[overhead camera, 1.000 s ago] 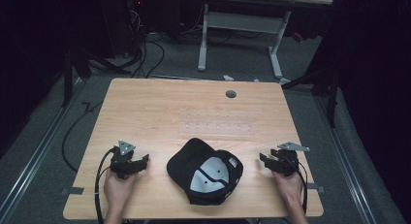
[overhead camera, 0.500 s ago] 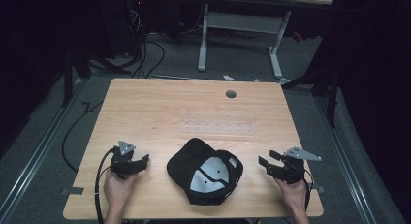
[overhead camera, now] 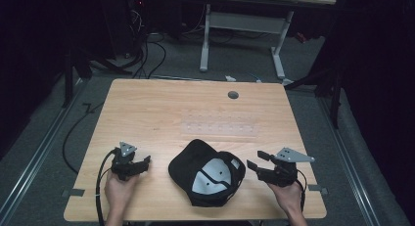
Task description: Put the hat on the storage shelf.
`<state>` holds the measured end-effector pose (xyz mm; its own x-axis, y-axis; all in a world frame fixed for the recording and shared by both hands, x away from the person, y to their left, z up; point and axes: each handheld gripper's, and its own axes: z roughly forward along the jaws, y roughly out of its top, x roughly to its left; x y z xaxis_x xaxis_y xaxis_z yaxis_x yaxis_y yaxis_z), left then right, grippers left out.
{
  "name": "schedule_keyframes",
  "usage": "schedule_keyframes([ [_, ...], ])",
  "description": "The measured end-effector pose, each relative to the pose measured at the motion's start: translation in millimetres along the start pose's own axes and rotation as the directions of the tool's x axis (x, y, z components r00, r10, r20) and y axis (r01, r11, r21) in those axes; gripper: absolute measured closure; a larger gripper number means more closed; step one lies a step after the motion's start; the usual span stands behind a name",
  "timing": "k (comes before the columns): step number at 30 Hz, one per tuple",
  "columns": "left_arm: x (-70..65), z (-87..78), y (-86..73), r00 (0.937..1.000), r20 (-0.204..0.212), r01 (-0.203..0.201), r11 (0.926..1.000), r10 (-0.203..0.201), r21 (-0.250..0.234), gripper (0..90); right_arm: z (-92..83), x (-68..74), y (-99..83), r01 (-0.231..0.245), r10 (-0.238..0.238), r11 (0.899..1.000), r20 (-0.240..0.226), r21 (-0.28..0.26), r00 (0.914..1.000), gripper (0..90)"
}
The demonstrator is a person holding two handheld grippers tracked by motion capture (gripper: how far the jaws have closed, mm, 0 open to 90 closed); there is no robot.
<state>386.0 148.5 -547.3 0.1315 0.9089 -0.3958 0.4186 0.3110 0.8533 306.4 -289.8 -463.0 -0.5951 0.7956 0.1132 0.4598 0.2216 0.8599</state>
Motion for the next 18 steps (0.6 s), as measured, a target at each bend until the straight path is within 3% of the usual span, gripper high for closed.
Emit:
schedule_keyframes([
  [7,0.0,0.0,0.0,1.0,0.0,0.0,1.0,0.0,0.0,28.9,12.5,9.9,10.8,0.03,-0.029,0.999,-0.055,0.023,0.998,39.3],
  [18,0.0,0.0,0.0,1.0,0.0,0.0,1.0,0.0,0.0,28.9,38.2,18.3,21.8,0.071,-0.064,0.995,-0.098,0.068,0.9931,37.9],
])
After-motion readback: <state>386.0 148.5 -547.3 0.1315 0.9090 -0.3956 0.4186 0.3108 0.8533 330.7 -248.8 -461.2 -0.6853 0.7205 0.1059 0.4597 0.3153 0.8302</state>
